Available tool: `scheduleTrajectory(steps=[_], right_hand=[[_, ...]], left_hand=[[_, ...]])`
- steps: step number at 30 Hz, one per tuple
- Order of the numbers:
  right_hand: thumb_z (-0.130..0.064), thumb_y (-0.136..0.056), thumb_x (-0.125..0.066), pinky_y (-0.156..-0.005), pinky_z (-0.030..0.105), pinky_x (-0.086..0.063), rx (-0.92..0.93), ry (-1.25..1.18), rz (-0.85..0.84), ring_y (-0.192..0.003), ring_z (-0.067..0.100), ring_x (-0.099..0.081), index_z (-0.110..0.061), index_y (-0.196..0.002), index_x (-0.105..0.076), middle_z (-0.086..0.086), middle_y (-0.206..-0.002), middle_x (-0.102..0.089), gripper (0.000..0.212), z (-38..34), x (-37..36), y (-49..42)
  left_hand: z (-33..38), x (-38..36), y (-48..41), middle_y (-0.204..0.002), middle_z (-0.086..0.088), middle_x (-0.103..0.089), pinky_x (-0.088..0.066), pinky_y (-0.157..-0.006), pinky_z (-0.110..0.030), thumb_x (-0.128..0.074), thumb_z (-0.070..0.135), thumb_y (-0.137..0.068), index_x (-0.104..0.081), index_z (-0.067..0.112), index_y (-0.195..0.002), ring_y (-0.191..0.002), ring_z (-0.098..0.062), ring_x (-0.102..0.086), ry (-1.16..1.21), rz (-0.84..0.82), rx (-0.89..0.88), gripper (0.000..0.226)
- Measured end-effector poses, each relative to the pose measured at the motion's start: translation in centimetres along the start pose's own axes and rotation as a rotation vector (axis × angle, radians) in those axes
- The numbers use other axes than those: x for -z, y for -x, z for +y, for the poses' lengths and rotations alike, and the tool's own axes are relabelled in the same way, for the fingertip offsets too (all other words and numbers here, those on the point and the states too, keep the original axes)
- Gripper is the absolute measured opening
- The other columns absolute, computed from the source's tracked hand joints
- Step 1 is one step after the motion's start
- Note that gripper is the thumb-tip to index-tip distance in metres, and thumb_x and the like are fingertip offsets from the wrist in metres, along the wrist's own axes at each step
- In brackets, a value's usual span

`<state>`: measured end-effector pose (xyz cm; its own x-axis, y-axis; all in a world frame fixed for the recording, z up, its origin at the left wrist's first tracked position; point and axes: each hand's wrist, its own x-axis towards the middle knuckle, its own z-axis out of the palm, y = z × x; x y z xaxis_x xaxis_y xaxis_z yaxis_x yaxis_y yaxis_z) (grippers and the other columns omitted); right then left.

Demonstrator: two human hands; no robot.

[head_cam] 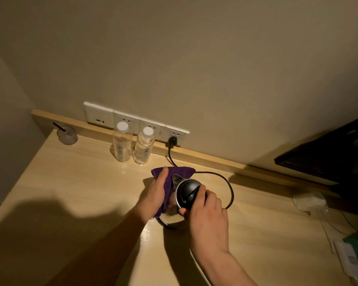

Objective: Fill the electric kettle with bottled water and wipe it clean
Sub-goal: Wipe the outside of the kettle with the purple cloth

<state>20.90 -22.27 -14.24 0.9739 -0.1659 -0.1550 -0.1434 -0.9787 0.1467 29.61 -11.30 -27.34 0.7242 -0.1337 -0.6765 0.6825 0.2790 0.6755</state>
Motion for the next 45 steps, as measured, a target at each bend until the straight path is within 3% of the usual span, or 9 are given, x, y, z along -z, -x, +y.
scheduleTrajectory(steps=[4,8,15,21,26,31,34,39,45], right_hand=[[-0.059,-0.095,-0.059,-0.102,0.034,-0.048,0.125,-0.209,-0.024,-0.127,0.022,-0.048,-0.016,-0.153,-0.032,0.005,-0.141,-0.047,0.077,1.5,1.7,-0.7],[-0.045,-0.093,-0.071,-0.120,0.027,-0.027,0.299,-0.386,-0.252,-0.151,0.017,-0.028,-0.021,-0.162,-0.019,-0.003,-0.166,-0.030,0.089,4.4,3.4,-3.0],[-0.047,-0.085,-0.079,-0.115,0.036,-0.041,0.327,-0.468,-0.244,-0.144,0.019,-0.047,-0.028,-0.160,-0.029,-0.007,-0.160,-0.046,0.092,5.6,2.5,-3.8],[-0.052,-0.077,-0.083,-0.088,0.023,-0.047,0.228,-0.557,-0.077,-0.115,0.013,-0.062,-0.030,-0.139,-0.053,-0.010,-0.129,-0.065,0.072,4.7,1.5,-2.8],[-0.054,-0.076,-0.082,-0.074,0.018,-0.038,0.209,-0.547,-0.118,-0.098,0.008,-0.050,-0.029,-0.132,-0.054,-0.007,-0.122,-0.061,0.068,4.4,1.6,-2.8],[-0.042,-0.086,-0.078,-0.075,0.007,-0.037,0.304,-0.549,-0.264,-0.104,0.008,-0.053,-0.029,-0.134,-0.053,-0.012,-0.115,-0.055,0.056,5.4,3.1,-4.0],[-0.032,-0.091,-0.077,-0.070,0.001,-0.036,0.313,-0.573,-0.293,-0.102,0.003,-0.051,-0.028,-0.138,-0.054,-0.018,-0.110,-0.054,0.053,5.9,3.5,-4.2],[-0.035,-0.091,-0.076,-0.083,0.022,-0.036,0.263,-0.595,-0.239,-0.103,0.009,-0.057,-0.026,-0.138,-0.056,-0.015,-0.108,-0.060,0.052,5.7,3.0,-3.6],[-0.062,-0.090,-0.065,-0.055,0.019,-0.031,0.152,-0.496,-0.127,-0.077,0.016,-0.056,-0.019,-0.112,-0.062,-0.008,-0.083,-0.060,0.048,4.5,1.9,-2.7]], left_hand=[[-2.8,1.2,-3.0,-0.121,-0.010,-0.076,-0.048,-0.109,-0.056,-0.045,0.107,-0.056,-0.076,0.038,-0.109,-0.115,-0.034,-0.069,-0.015,0.033,0.074,0.092],[1.1,-1.3,4.1,-0.117,-0.011,-0.079,-0.050,-0.109,-0.054,-0.048,0.096,-0.067,-0.071,0.025,-0.125,-0.115,-0.032,-0.071,0.037,-0.009,-0.026,0.094],[-0.4,-2.8,7.9,-0.123,-0.011,-0.071,-0.051,-0.105,-0.047,-0.028,0.112,-0.048,-0.060,0.021,-0.139,-0.113,-0.027,-0.066,-0.064,0.127,-0.138,0.132],[0.2,-1.6,6.5,-0.102,-0.006,-0.073,-0.048,-0.106,-0.042,-0.031,0.091,-0.084,-0.067,0.029,-0.092,-0.102,-0.026,-0.066,-0.147,0.147,-0.094,0.072],[1.1,-2.2,7.3,-0.101,-0.006,-0.066,-0.047,-0.112,-0.051,-0.037,0.078,-0.094,-0.060,0.031,-0.092,-0.107,-0.025,-0.063,-0.096,0.129,-0.098,0.053],[-0.9,-4.2,9.2,-0.132,-0.006,-0.067,-0.046,-0.113,-0.047,-0.034,0.093,-0.076,-0.055,0.027,-0.145,-0.124,-0.024,-0.062,-0.074,0.120,-0.315,0.097],[-2.5,-4.4,9.1,-0.120,-0.020,-0.069,-0.049,-0.107,-0.051,-0.037,0.090,-0.078,-0.062,0.015,-0.136,-0.116,-0.035,-0.064,-0.020,0.223,-0.337,0.099],[-4.0,-3.0,7.9,-0.111,-0.012,-0.075,-0.060,-0.083,-0.036,-0.045,0.084,-0.082,-0.065,0.019,-0.133,-0.103,-0.027,-0.072,0.099,0.258,-0.199,0.086],[-1.7,-2.0,5.8,-0.103,-0.006,-0.077,-0.049,-0.109,-0.054,-0.042,0.090,-0.078,-0.073,0.035,-0.097,-0.107,-0.025,-0.070,0.034,0.215,-0.118,0.066]])
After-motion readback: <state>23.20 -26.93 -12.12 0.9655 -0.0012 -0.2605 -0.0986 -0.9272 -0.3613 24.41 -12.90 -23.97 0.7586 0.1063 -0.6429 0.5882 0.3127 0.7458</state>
